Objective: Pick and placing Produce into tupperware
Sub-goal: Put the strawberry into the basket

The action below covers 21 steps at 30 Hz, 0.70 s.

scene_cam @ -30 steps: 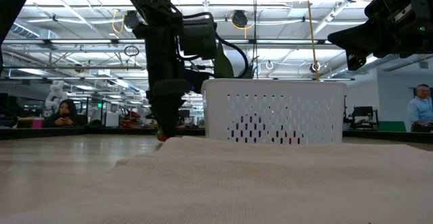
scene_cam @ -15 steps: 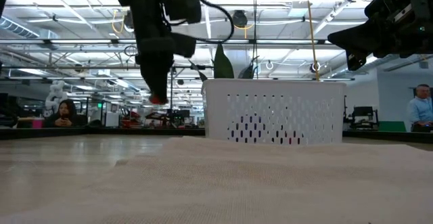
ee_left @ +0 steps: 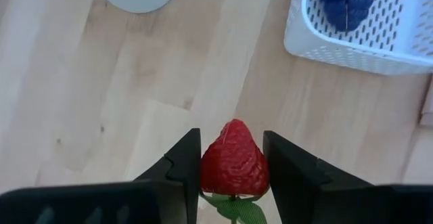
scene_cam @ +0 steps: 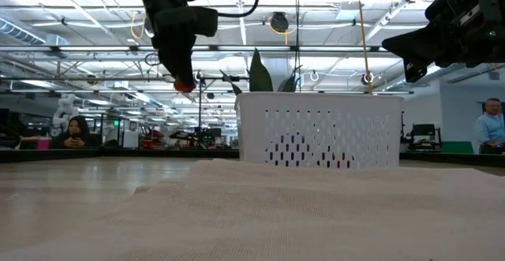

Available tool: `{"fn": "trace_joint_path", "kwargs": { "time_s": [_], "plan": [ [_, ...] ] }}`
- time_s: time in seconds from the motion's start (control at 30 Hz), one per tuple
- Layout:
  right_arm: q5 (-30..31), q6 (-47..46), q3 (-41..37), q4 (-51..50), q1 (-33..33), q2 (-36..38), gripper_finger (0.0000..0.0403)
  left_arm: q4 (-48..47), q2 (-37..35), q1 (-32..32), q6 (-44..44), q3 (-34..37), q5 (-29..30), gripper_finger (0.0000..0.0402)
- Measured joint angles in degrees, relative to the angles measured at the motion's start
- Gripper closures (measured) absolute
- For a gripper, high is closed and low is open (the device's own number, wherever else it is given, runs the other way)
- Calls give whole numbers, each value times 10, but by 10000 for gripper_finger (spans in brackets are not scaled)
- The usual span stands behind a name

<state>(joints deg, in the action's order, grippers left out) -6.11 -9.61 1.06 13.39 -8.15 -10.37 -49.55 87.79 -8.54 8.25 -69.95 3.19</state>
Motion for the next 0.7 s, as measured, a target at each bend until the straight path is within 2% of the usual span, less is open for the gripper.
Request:
{"fn": "trace_joint_path", "kwargs": {
  "time_s": [0.2,0.37,0.57,0.7],
  "plan": [
    [0,0,0,0,0,0,403,31,-6,2,-25,0,3,273],
    [0,0,0,-1,0,0,403,95,-13,11,-36,0,-27,273],
    [0,2,0,0,0,0,403,130,-4,24,3,0,-14,273],
    [0,2,0,1,0,0,403,129,11,27,18,-3,-30,273]
  ]
}}
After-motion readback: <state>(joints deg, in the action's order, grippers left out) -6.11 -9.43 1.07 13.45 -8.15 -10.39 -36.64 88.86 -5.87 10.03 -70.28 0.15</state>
